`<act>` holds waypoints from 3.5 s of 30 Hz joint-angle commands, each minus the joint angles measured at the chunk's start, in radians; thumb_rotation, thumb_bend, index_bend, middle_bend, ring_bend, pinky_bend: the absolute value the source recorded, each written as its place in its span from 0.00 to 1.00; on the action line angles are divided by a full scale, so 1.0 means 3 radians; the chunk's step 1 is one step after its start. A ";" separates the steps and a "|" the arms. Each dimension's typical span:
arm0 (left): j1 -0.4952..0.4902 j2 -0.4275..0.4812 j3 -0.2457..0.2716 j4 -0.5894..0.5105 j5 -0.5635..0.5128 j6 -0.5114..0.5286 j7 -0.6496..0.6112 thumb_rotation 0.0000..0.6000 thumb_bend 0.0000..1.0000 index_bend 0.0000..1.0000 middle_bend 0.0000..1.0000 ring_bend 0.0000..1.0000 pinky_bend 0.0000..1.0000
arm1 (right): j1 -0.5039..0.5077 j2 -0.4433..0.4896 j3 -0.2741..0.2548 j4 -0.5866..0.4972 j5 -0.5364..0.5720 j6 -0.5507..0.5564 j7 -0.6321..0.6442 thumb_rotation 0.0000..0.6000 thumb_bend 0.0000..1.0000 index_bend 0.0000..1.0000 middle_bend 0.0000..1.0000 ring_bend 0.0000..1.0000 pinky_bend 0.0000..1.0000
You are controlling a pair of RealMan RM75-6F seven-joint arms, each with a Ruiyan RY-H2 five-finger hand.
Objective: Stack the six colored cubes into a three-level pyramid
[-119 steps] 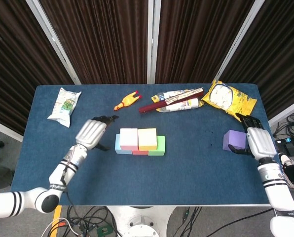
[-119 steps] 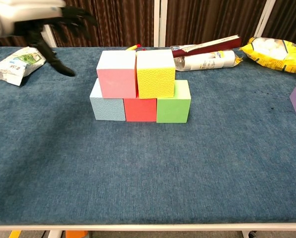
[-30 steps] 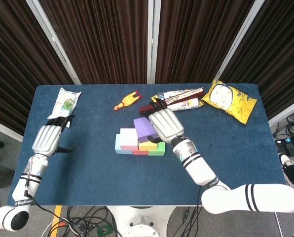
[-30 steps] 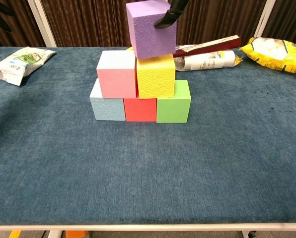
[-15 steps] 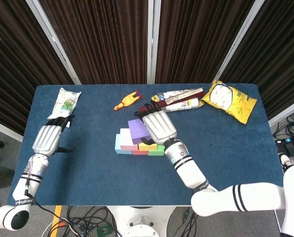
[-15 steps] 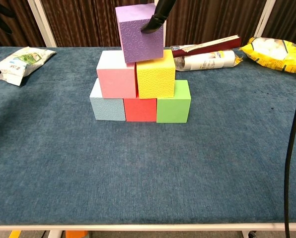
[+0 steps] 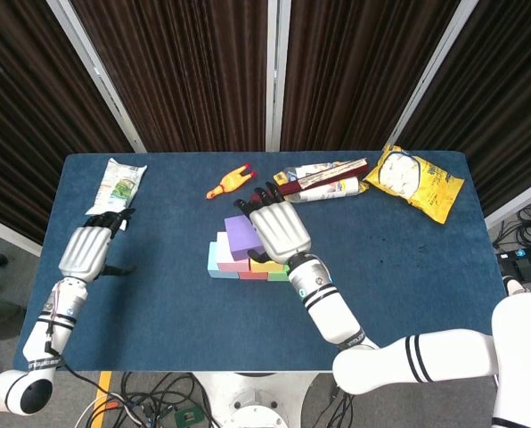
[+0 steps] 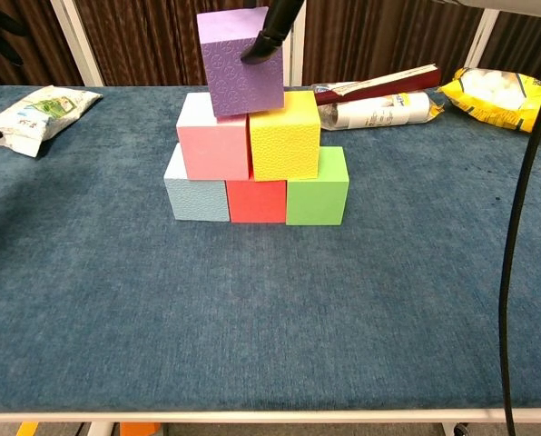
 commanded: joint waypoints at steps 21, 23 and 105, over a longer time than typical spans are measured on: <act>0.0024 -0.0016 -0.0006 0.0043 0.0042 0.0000 -0.0060 1.00 0.04 0.14 0.20 0.13 0.20 | -0.0035 -0.0011 0.0035 -0.0114 0.0075 0.0070 -0.0078 1.00 0.02 0.00 0.23 0.02 0.00; 0.0031 -0.0017 -0.0004 0.0047 0.0044 0.0004 -0.0069 1.00 0.04 0.14 0.20 0.13 0.20 | -0.0087 0.0066 0.0017 -0.0193 0.0018 0.0045 -0.0030 1.00 0.00 0.00 0.21 0.00 0.00; 0.0059 -0.0020 -0.0009 0.0056 0.0063 -0.0033 -0.0093 1.00 0.04 0.14 0.18 0.11 0.19 | -0.0521 0.0046 -0.0171 0.0427 -0.0664 -0.0632 0.1142 1.00 0.05 0.40 0.16 0.00 0.00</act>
